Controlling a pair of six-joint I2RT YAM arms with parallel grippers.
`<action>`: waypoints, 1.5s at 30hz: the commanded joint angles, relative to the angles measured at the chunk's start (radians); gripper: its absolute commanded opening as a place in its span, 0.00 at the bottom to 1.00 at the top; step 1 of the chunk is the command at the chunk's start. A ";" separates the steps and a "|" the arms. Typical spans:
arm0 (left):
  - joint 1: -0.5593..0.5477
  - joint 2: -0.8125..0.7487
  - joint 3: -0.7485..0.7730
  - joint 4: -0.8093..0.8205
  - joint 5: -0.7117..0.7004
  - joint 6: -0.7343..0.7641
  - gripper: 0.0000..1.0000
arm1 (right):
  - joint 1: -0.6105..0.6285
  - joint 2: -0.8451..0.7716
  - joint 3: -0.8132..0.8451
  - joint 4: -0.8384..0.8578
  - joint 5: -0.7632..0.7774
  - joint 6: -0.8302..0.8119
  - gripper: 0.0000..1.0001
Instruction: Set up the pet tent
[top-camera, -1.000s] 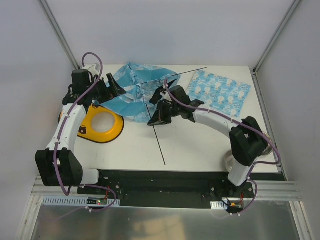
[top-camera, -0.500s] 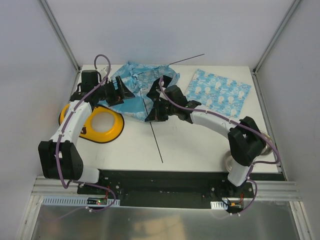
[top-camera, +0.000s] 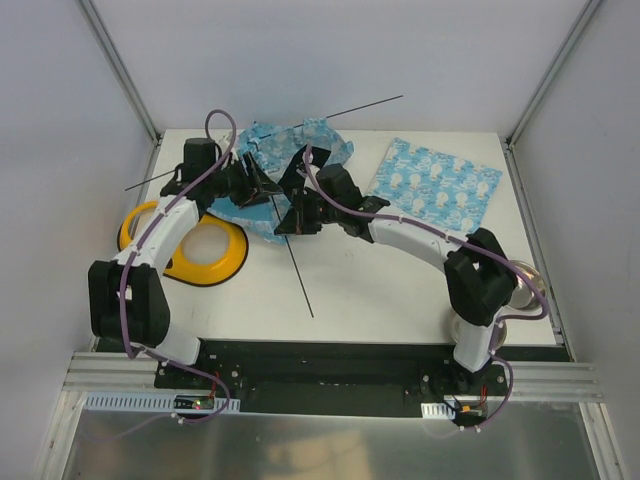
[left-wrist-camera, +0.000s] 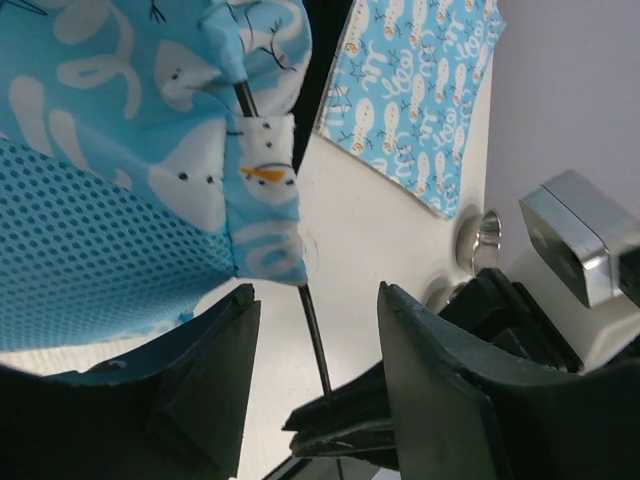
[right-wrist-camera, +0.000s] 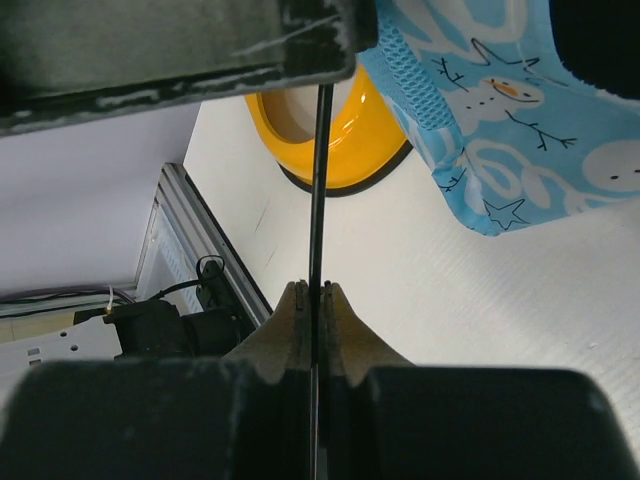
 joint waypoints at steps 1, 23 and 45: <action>-0.001 0.034 0.013 0.060 -0.014 -0.069 0.47 | -0.023 0.034 0.078 0.113 0.117 -0.040 0.00; -0.003 0.074 0.094 0.063 -0.119 -0.063 0.00 | 0.041 -0.126 -0.033 -0.259 0.126 -0.233 0.52; -0.003 0.110 0.145 0.077 -0.038 -0.010 0.00 | 0.179 -0.239 -0.187 -0.342 0.178 -0.216 0.00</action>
